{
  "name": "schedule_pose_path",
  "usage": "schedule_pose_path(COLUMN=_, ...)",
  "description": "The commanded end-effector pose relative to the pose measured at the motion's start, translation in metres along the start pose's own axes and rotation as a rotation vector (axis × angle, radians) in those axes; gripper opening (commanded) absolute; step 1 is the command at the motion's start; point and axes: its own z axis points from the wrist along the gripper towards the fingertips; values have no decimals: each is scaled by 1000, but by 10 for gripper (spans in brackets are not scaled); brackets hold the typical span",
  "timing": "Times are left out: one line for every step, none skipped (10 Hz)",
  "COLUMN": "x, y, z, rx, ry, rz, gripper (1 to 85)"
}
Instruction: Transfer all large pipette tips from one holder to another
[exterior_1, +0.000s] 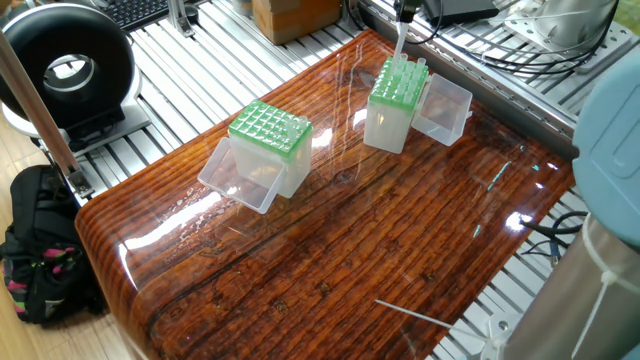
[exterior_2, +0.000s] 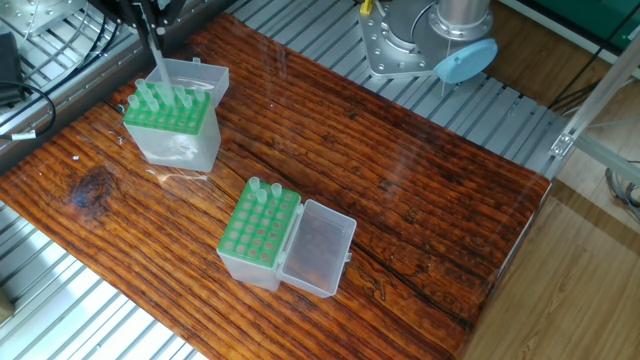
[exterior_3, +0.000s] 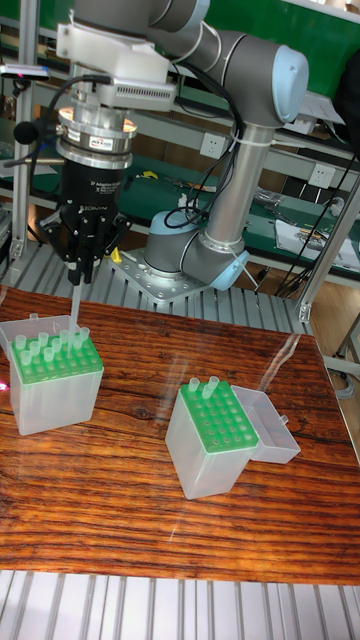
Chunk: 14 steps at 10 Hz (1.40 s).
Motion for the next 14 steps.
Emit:
schedule_pose_path(x=-6, y=1, z=2, rx=-7, ry=-16, rz=-2, gripper=103)
schedule_pose_path(x=-5, y=2, z=3, rx=-10, ry=-12, rz=-2, gripper=107)
schedule_pose_path(x=-5, y=2, z=3, rx=-12, ry=-10, rz=-3, gripper=110)
schedule_pose_path(x=-5, y=2, z=4, rx=-13, ry=-9, rz=-6, gripper=113)
schedule_pose_path(x=-4, y=2, z=4, rx=-13, ry=-5, rz=-11, gripper=120)
schedule_pose_path(x=-3, y=3, z=4, rx=-17, ry=-1, rz=-18, gripper=147)
schedule_pose_path(x=-2, y=4, z=5, rx=-20, ry=3, rz=-32, gripper=193)
schedule_pose_path(x=-2, y=4, z=5, rx=-22, ry=5, rz=-43, gripper=220)
schedule_pose_path(x=-1, y=3, z=6, rx=-22, ry=7, rz=-51, gripper=250)
schedule_pose_path(x=0, y=3, z=6, rx=-21, ry=12, rz=-59, gripper=283)
schedule_pose_path(x=1, y=3, z=7, rx=-21, ry=16, rz=-66, gripper=323)
schedule_pose_path(x=2, y=-2, z=8, rx=-6, ry=25, rz=-79, gripper=337)
schedule_pose_path(x=2, y=-3, z=10, rx=-6, ry=27, rz=-82, gripper=343)
schedule_pose_path(x=1, y=-4, z=11, rx=-7, ry=30, rz=-79, gripper=350)
